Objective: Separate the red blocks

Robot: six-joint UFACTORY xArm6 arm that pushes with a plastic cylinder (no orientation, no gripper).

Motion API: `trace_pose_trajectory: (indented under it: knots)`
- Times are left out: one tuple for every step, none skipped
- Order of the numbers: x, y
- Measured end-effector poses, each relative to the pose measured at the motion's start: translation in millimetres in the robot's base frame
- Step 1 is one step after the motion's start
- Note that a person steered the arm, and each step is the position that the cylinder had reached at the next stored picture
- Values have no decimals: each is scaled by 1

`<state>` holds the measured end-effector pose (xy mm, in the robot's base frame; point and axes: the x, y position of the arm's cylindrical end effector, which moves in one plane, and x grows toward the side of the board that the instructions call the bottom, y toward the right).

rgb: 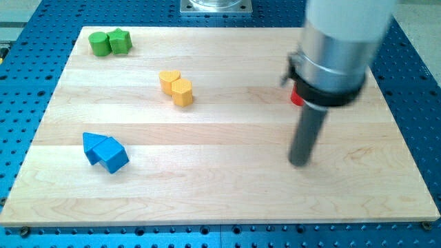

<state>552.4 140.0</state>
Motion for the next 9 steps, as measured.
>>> trace_pose_trajectory:
  knots:
    - [6,61]
    - [-65,90]
    - [-138,71]
    - [-168,35]
    - [-194,11]
    - [-194,-39]
    - [-118,-7]
    - [-94,17]
    - [-130,1]
